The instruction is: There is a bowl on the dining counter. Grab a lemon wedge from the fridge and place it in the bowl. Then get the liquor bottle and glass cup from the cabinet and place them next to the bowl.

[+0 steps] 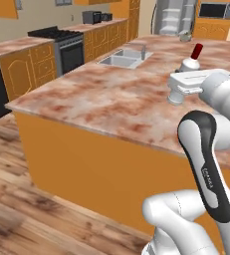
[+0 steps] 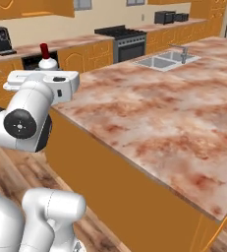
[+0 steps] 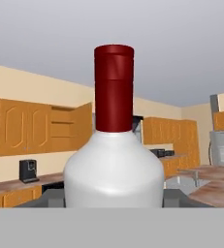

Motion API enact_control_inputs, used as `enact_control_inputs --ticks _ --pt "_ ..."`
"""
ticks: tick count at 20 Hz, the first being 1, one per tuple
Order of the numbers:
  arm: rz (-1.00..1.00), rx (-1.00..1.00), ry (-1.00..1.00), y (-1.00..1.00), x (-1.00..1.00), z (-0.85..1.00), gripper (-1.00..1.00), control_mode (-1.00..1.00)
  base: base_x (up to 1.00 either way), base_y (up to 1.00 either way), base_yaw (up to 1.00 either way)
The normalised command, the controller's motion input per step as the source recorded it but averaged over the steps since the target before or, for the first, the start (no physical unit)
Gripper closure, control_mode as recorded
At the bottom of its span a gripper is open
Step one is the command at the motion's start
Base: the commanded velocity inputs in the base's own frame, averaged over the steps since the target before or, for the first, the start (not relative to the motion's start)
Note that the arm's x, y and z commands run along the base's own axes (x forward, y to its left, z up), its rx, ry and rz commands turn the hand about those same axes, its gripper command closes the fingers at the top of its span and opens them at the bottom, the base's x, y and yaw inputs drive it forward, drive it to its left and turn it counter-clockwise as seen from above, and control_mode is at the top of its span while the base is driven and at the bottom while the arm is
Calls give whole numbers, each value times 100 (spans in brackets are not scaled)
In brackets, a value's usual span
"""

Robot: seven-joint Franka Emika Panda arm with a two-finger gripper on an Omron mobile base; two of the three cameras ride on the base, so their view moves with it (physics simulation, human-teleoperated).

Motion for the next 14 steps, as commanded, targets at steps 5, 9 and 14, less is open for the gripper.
enact_control_inputs --ticks 5,9,14 --pt "0 0 0 0 0 0 100 100 -29 -100 8" --pt "0 0 0 0 0 0 100 100 -22 -100 9" --pt "0 0 0 0 0 0 100 100 -4 -100 9"
